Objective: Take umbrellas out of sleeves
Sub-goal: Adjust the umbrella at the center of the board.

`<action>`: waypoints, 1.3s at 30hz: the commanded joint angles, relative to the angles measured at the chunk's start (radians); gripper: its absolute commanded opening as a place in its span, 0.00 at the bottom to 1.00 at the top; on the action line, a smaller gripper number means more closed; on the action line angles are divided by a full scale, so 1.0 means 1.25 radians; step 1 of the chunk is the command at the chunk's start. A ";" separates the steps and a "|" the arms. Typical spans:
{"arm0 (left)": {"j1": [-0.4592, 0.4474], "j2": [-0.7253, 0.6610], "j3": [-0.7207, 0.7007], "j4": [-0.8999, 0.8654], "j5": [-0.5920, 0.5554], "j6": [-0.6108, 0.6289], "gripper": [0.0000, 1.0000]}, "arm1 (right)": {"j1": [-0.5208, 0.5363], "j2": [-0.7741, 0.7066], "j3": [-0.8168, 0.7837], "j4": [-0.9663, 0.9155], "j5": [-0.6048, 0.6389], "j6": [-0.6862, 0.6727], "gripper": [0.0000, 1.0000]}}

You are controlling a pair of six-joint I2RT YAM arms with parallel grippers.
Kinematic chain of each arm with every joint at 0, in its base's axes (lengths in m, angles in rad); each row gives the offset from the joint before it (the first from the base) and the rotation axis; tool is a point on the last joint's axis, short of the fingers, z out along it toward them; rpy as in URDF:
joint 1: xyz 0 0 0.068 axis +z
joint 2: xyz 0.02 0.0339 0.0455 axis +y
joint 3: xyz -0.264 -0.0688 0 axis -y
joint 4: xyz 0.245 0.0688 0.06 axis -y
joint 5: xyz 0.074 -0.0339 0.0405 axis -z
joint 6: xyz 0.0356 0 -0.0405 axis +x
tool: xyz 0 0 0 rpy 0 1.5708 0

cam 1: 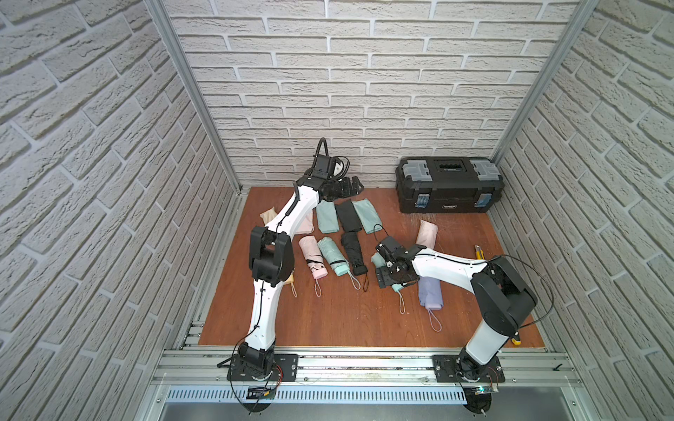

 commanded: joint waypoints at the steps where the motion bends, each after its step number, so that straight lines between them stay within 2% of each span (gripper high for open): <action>1: -0.015 -0.058 -0.061 0.071 -0.013 0.005 0.98 | -0.002 0.008 0.010 0.018 -0.002 -0.003 0.87; 7: -0.032 -0.137 -0.174 0.097 -0.036 0.007 0.98 | -0.001 0.023 0.028 0.033 -0.030 0.029 0.78; 15: -0.035 -0.235 -0.336 0.110 -0.050 0.012 0.98 | 0.001 0.024 0.048 0.063 -0.126 0.101 0.77; 28: -0.037 -0.252 -0.361 0.135 -0.033 -0.004 0.98 | 0.015 0.041 0.101 0.066 -0.165 0.166 0.76; 33: -0.041 -0.246 -0.375 0.148 -0.024 -0.014 0.98 | 0.020 0.037 0.099 0.047 -0.133 0.177 0.76; 39: -0.069 -0.234 -0.363 0.125 -0.029 0.019 0.98 | 0.020 -0.033 0.076 0.032 -0.082 0.152 0.80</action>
